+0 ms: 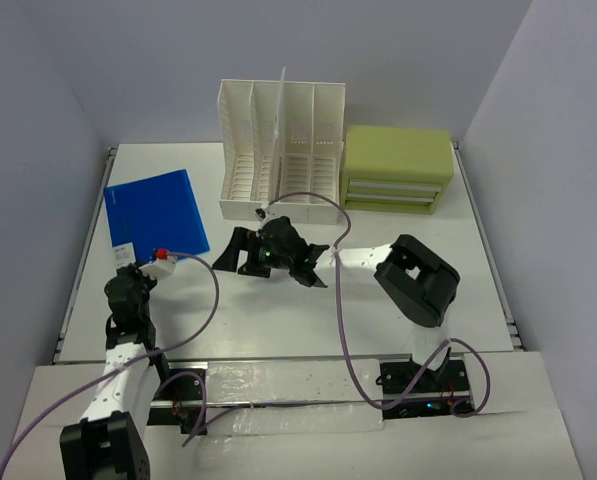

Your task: Organize the desk

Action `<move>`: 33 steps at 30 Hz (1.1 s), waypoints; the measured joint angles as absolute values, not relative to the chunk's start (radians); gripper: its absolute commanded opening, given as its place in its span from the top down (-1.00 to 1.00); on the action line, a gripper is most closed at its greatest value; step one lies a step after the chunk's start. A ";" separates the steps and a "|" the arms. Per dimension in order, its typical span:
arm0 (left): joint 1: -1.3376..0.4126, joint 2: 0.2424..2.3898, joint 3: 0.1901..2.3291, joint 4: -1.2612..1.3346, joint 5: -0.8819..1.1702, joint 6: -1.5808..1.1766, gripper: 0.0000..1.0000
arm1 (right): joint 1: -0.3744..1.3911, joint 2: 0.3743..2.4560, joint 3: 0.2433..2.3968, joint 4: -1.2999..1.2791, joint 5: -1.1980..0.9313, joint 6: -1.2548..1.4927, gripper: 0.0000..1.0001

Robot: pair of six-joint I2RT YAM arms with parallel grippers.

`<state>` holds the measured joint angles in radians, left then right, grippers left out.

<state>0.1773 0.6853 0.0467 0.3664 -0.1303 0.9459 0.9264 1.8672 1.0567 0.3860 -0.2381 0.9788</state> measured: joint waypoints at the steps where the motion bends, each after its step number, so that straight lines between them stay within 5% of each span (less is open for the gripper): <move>1: 0.177 0.663 0.046 0.331 -0.127 0.945 1.00 | 0.926 1.873 1.070 0.394 -0.244 0.990 -0.99; 7: 0.177 0.620 0.045 0.181 -0.110 0.920 0.96 | 0.922 1.964 1.216 0.405 -0.251 1.038 -1.00; 9: 0.177 0.637 0.055 0.134 -0.098 0.892 0.76 | 0.921 1.982 1.227 0.404 -0.249 1.047 -1.00; 13: 0.198 0.798 0.186 0.008 -0.051 0.752 0.04 | 0.920 1.985 1.216 0.396 -0.242 1.055 -0.98; 16: 0.285 0.961 0.378 -0.083 0.018 0.614 -0.15 | 0.920 1.982 1.207 0.397 -0.231 1.051 -0.99; 22: 0.467 1.262 0.750 -0.177 0.153 0.386 -0.23 | 0.920 1.980 1.201 0.387 -0.219 1.050 -0.96; 28: 0.469 1.238 0.685 -0.227 0.178 0.403 -0.24 | 0.920 2.028 1.257 0.405 -0.229 1.081 -0.92; 33: 0.266 1.105 0.511 -0.143 -0.010 0.586 -0.32 | 0.920 2.035 1.256 0.419 -0.231 1.091 -0.90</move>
